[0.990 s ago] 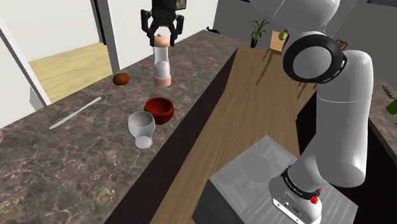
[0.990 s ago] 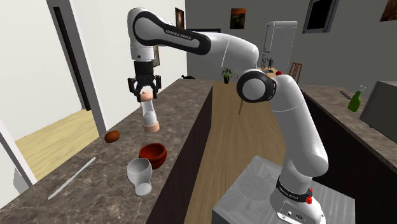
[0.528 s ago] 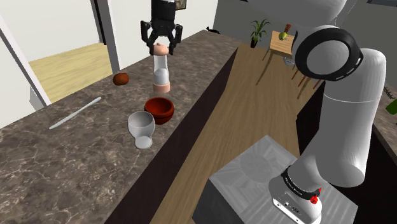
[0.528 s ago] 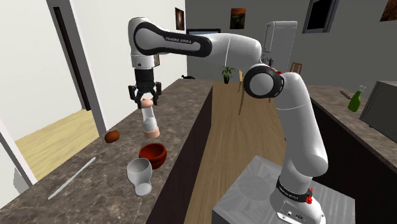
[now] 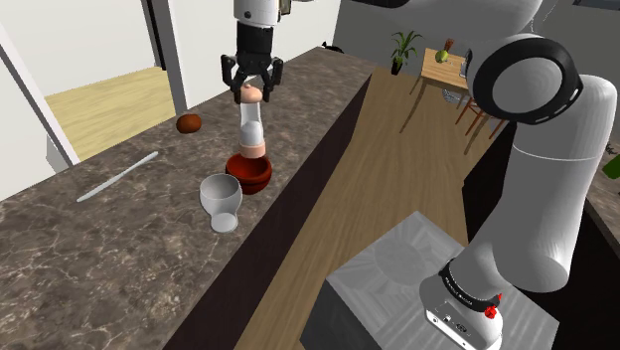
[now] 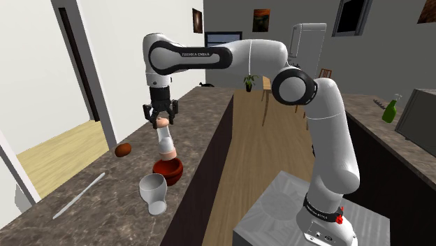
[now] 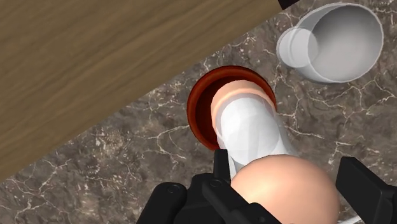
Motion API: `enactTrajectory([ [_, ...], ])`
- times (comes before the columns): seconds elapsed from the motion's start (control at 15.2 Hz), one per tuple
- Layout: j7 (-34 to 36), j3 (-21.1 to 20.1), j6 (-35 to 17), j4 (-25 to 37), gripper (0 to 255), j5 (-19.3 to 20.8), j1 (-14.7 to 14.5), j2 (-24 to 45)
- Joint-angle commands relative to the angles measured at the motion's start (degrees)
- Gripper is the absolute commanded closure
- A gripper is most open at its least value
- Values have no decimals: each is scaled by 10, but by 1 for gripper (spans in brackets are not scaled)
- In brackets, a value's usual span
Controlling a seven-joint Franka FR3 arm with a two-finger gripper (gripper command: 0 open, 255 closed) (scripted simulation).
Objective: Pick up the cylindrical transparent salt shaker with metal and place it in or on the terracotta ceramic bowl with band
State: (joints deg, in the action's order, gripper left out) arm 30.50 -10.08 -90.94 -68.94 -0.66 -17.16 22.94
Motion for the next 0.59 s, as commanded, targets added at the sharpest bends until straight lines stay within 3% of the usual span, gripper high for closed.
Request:
enactTrajectory([
  [0.0, -1, 0, -20, -26, 255, -1, 1, -7],
  [0.53, -5, 1, -86, -102, 255, -3, 4, -16],
])
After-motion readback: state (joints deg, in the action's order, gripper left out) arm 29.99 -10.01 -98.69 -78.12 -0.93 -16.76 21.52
